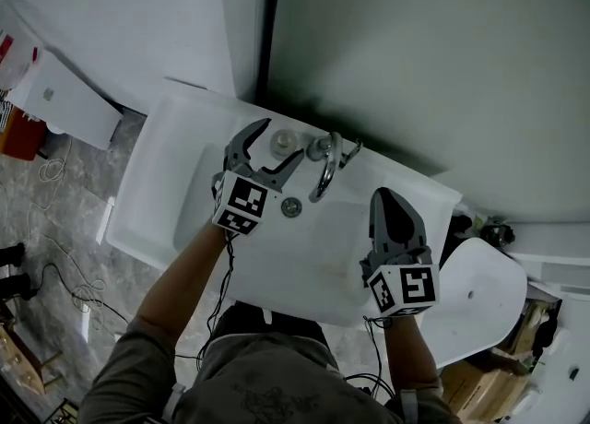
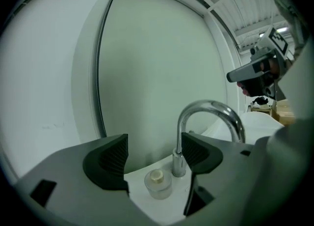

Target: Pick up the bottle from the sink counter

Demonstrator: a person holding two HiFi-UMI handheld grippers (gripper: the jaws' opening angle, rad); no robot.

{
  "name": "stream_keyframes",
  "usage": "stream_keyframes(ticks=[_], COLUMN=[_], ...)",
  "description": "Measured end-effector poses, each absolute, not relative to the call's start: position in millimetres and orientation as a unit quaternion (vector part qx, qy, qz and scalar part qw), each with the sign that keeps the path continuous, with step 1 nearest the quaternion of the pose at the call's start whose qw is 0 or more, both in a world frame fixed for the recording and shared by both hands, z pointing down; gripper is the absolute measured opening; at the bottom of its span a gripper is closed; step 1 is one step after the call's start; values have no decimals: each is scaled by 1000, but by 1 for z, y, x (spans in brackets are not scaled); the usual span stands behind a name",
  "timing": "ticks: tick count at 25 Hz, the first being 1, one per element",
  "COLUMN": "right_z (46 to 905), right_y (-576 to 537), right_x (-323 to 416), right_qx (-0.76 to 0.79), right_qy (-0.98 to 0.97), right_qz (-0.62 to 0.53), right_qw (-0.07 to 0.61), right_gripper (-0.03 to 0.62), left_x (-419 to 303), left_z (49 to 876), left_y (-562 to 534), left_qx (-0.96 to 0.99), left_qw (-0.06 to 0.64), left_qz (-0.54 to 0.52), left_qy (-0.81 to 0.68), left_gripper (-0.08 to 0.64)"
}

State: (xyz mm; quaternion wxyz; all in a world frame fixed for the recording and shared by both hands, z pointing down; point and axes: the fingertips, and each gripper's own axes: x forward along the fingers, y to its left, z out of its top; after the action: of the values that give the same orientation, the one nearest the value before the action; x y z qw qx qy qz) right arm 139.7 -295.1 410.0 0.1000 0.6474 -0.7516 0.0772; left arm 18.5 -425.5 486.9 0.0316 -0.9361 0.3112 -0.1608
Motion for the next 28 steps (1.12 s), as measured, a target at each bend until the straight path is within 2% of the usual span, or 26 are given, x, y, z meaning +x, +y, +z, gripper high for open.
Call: stream_keyframes(ticks=[15,28], right_z=[472,519], right_y=[-323,-322], right_x=[156,168], right_qx=[656,660], right_qy=[-741,-731], right_qz=[105,139], right_qw=[103,107], right_gripper=[35,35], left_x=[52,59], left_z=[599,640], left_y=[-459,-478], left_qx=[-941,-937], left_qw=[-11,-30], left_qz=[-202,-194], left_qy=[270,290], left_gripper=[337,356])
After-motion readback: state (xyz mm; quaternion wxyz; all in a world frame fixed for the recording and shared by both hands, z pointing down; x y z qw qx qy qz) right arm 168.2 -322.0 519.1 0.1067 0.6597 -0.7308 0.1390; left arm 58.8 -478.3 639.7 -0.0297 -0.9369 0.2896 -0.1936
